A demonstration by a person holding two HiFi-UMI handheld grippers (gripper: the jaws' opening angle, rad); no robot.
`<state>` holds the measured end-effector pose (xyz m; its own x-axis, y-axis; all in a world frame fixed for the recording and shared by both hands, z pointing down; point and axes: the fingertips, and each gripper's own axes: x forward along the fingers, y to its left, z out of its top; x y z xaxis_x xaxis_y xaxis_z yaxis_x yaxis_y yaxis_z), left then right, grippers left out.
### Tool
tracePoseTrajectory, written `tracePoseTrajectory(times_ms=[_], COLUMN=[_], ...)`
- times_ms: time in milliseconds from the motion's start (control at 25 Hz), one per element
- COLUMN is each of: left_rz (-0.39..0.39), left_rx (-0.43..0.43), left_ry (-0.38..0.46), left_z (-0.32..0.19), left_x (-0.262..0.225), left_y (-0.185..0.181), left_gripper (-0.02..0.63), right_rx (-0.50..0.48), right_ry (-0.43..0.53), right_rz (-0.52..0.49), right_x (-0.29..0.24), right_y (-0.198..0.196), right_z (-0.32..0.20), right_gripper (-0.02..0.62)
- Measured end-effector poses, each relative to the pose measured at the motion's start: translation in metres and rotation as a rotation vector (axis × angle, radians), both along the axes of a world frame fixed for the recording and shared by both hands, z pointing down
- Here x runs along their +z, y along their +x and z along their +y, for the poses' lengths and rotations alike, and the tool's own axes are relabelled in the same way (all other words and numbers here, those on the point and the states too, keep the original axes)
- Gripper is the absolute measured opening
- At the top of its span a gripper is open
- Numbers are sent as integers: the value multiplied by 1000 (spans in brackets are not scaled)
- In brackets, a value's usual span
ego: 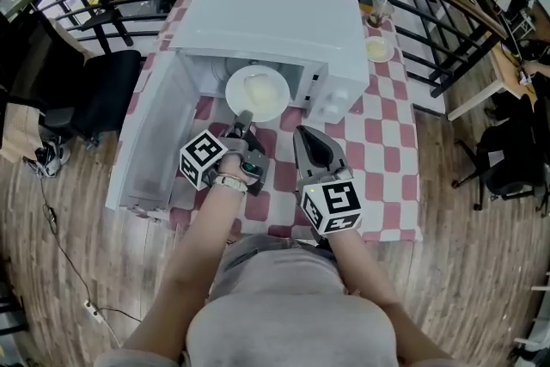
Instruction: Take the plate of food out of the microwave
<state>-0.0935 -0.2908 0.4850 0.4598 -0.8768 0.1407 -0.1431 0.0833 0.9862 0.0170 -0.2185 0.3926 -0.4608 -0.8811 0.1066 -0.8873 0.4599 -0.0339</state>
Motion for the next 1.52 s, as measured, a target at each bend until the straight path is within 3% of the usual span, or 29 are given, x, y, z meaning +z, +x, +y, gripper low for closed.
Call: tracePoseTrajectory(times_ms=[1520], left_rz=[56], left_rx=[-49], left_ry=[98], left_z=[76], left_x=[-56], left_y=[1], left_gripper=[17], right_rx=[-38], right_ry=[15], right_rz=[21], right_x=[-6], right_y=[-18], right_z=[31], right_gripper=[25])
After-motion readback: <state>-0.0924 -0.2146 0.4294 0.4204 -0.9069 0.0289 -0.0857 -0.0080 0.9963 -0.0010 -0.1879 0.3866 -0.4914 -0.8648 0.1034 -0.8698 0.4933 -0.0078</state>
